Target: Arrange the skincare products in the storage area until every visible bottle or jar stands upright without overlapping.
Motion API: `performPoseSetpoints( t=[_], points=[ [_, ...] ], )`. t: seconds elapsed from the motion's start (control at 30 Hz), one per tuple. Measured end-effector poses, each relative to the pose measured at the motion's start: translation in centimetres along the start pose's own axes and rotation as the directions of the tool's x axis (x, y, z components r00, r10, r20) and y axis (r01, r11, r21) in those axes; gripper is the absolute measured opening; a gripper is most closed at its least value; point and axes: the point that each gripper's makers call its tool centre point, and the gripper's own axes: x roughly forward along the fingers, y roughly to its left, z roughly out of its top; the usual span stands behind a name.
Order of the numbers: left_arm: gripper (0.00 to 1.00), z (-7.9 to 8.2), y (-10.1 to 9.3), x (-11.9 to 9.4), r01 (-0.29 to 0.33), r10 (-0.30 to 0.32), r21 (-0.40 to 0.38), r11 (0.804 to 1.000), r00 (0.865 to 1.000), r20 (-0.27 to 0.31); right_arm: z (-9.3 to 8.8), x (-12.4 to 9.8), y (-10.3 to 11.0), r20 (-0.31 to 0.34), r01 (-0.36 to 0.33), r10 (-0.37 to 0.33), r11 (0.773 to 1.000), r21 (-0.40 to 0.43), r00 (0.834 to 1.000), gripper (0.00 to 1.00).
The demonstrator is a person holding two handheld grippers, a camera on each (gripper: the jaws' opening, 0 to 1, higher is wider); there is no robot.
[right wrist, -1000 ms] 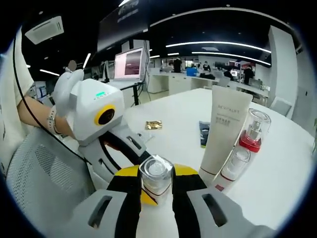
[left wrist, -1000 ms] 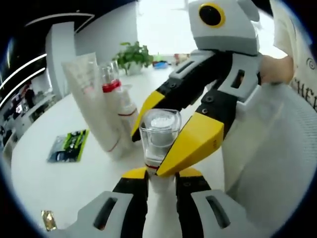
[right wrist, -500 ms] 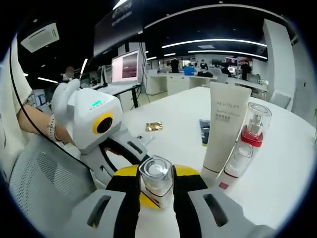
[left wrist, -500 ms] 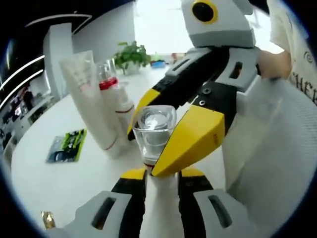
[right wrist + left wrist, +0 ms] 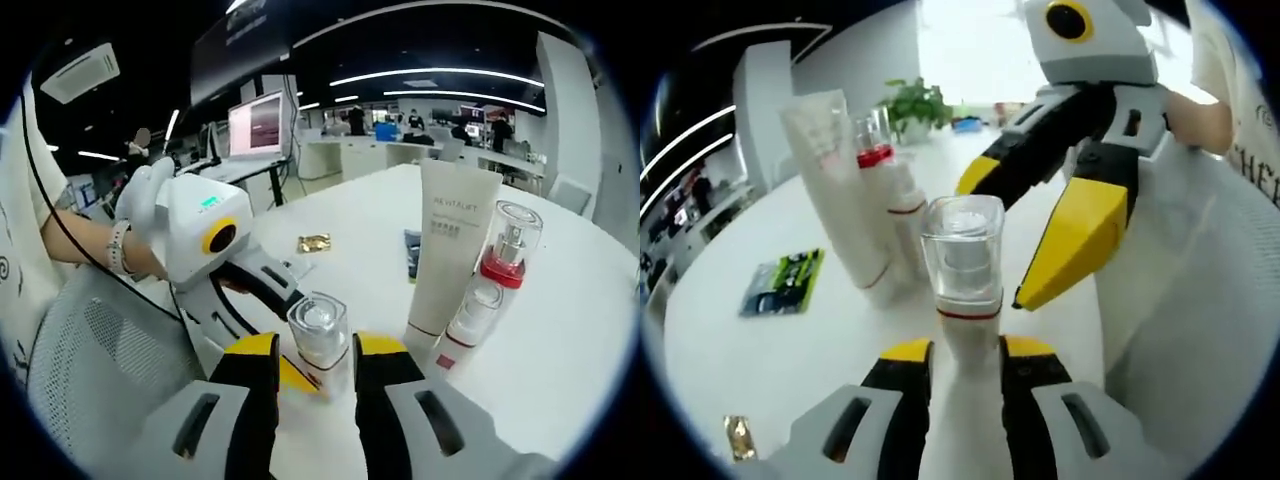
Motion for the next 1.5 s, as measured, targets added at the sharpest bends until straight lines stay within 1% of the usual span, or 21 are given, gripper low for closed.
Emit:
performPoseSetpoints(
  t=[0.13,0.23,0.3,0.43,0.5,0.63,0.7,0.83,0.97,1.07,1.17,1.2,1.27,1.3,1.37,1.5],
  points=[
    [0.18,0.0,0.5,-0.3,-0.016,0.016,-0.018,1.0,1.0,0.0,-0.6,-0.5,-0.8,-0.017,0.007,-0.007,1.0,0.0,1.0,0.28],
    [0.17,-0.1,0.7,-0.4,-0.033,0.033,-0.026,0.999,0.999,-0.002,-0.8,-0.7,-1.4,-0.024,0.011,-0.011,1.0,0.002,1.0,0.28],
    [0.16,-0.2,0.8,-0.5,-0.032,0.032,-0.027,0.999,0.999,-0.005,-0.7,-0.8,-1.8,-0.023,0.011,-0.011,1.0,0.009,1.0,0.29],
    [0.15,-0.6,1.1,-0.7,-0.048,0.047,-0.027,0.998,0.999,-0.026,-0.7,-0.8,-2.3,-0.023,0.015,-0.015,1.0,0.011,1.0,0.29],
    [0.13,-0.9,1.2,-0.8,-0.05,0.049,-0.037,0.998,0.998,-0.036,-0.7,-0.6,-2.6,-0.029,0.015,-0.015,1.0,0.007,0.999,0.29],
    [0.12,-0.8,1.1,-0.8,-0.051,0.049,-0.045,0.998,0.998,-0.04,-1.1,-0.4,-2.8,-0.042,0.014,-0.014,1.0,0.0,0.999,0.29],
    [0.12,-0.7,1.1,-0.6,-0.053,0.051,-0.032,0.998,0.998,-0.043,-1.3,-0.3,-2.8,-0.046,0.007,-0.007,1.0,0.004,0.999,0.29],
    [0.12,-0.7,1.1,-0.6,-0.056,0.054,-0.032,0.998,0.997,-0.048,-1.6,-0.3,-2.6,-0.051,0.005,-0.005,1.0,0.003,0.999,0.29],
    [0.12,-0.7,1.3,-0.5,-0.06,0.058,-0.039,0.997,0.997,-0.055,-1.8,-0.3,-2.9,-0.047,0.011,-0.01,1.0,0.015,0.999,0.28],
    [0.13,-0.7,1.3,-0.3,-0.068,0.065,-0.045,0.997,0.996,-0.062,-2.3,-0.2,-2.7,-0.046,-0.007,0.009,0.999,0.04,0.999,0.3],
    [0.13,-0.6,1.3,-0.1,-0.072,0.069,-0.045,0.996,0.996,-0.065,-2.6,-0.2,-2.8,-0.053,-0.002,0.005,0.999,0.052,0.999,0.3],
    [0.13,-0.5,1.3,-0.1,-0.073,0.07,-0.043,0.996,0.995,-0.066,-2.6,-0.3,-2.9,-0.058,0.003,-0.001,0.999,0.046,0.998,0.31],
    [0.13,-0.5,1.3,0.0,-0.078,0.075,-0.047,0.996,0.995,-0.069,-2.3,-0.3,-3.2,-0.047,0.015,-0.013,0.999,0.039,0.999,0.3],
    [0.13,-0.7,1.3,0.0,-0.084,0.08,-0.058,0.995,0.994,-0.078,-2.1,-0.3,-3.3,-0.036,0.009,-0.007,0.998,0.056,0.999,0.3],
    [0.12,-0.7,1.2,0.0,-0.084,0.079,-0.059,0.995,0.994,-0.079,-1.9,-0.3,-3.7,-0.022,0.015,-0.013,0.996,0.083,1.0,0.3],
    [0.12,-0.6,1.4,0.1,-0.093,0.088,-0.054,0.994,0.992,-0.09,-1.8,-0.6,-4.0,-0.023,0.036,-0.034,0.996,0.081,0.999,0.31]
  ],
)
